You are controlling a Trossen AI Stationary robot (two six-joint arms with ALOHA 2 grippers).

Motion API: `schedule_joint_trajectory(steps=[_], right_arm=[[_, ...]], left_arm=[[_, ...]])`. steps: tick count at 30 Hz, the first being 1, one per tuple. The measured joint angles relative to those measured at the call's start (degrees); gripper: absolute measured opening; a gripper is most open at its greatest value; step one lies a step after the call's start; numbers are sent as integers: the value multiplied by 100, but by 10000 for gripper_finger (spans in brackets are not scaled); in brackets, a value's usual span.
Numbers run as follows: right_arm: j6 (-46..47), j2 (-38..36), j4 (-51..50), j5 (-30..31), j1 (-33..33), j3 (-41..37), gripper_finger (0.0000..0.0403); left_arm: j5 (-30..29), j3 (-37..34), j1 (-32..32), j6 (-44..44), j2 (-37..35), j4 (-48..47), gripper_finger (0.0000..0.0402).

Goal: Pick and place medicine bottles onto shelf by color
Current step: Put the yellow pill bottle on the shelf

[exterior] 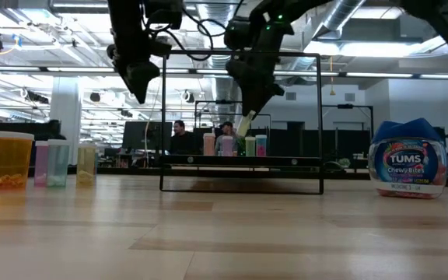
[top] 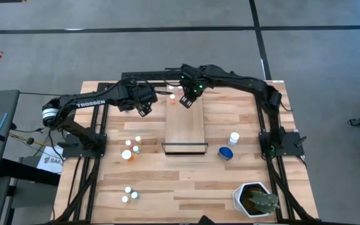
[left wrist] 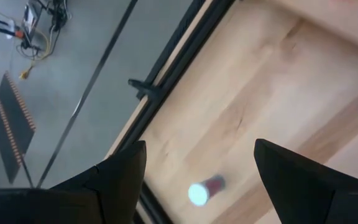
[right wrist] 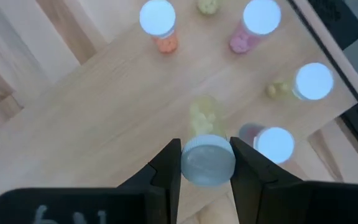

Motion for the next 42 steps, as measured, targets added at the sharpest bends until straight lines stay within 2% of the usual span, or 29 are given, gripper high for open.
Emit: schedule_joint_trajectory(steps=[12, 23, 42], right_arm=[[-152, 790, -574, 2, -70, 784, 115], [41, 814, -580, 2, -188, 800, 115], [-179, 1057, -381, 4, -147, 800, 115]], left_arm=[[32, 0, 0, 2, -1, -285, 288], [33, -2, 0, 8, -1, -278, 288], [196, -1, -2, 29, 0, -265, 288]])
